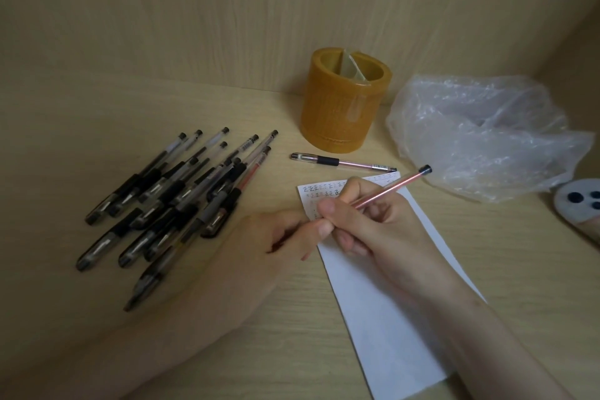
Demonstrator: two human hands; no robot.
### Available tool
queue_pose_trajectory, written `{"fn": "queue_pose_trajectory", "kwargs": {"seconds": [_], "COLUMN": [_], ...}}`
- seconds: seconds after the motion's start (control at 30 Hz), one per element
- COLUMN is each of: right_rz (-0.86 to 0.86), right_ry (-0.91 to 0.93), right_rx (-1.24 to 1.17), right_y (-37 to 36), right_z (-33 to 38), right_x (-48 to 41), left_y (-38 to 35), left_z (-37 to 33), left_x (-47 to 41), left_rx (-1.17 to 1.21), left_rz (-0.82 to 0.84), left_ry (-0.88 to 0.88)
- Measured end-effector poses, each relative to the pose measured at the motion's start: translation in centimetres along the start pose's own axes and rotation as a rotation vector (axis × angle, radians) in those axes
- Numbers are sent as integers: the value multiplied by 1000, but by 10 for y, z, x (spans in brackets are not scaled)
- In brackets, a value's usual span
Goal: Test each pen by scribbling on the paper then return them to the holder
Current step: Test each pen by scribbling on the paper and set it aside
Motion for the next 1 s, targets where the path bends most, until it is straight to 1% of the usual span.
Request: {"fn": "queue_pose_trajectory", "kwargs": {"seconds": [0.07,0.13,0.23,0.3,0.4,0.53,0.6,0.67,0.73,0.9,1.0], "right_rz": [-16,-54,-242,-340,-351,-356,-400,-471,-517,-547,-548], "right_ry": [24,13,-50,-85,-125,-151,-151,-132,-118,-118,-104], "right_rx": [51,-14,-167,-161,-89,82,161,268,323,412,416], "right_y": [1,4,25,38,39,31,27,26,26,25,25], "right_z": [2,3,0,-5,-12,-12,-12,-12,-14,-22,-23], "right_x": [0,-2,-7,-7,-6,-5,-5,-5,-5,-6,-6], "left_y": [3,5,7,5,1,-3,-3,-4,-5,-5,-4], "left_z": [1,1,8,9,9,16,16,13,9,11,17], "left_x": [1,1,2,3,6,7,6,6,6,8,7], "left_rx": [12,-39,-141,-249,-394,-583,-588,-574,-576,-568,-619], "left_rz": [-7,-5,24,71,98,100,92,103,117,89,95], "left_ry": [-7,-67,-42,-15,6,-110,-130,-93,-80,-117,-118]}}
Point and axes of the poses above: each hand's wrist, its own x-axis away from the middle knuckle, its own y-axis out of the back of the hand, z = x × y, the point moved 5 cm from there along -x, towards the middle knuckle, and after that the axes turned 9 degrees about x, right-handed, at the moved point
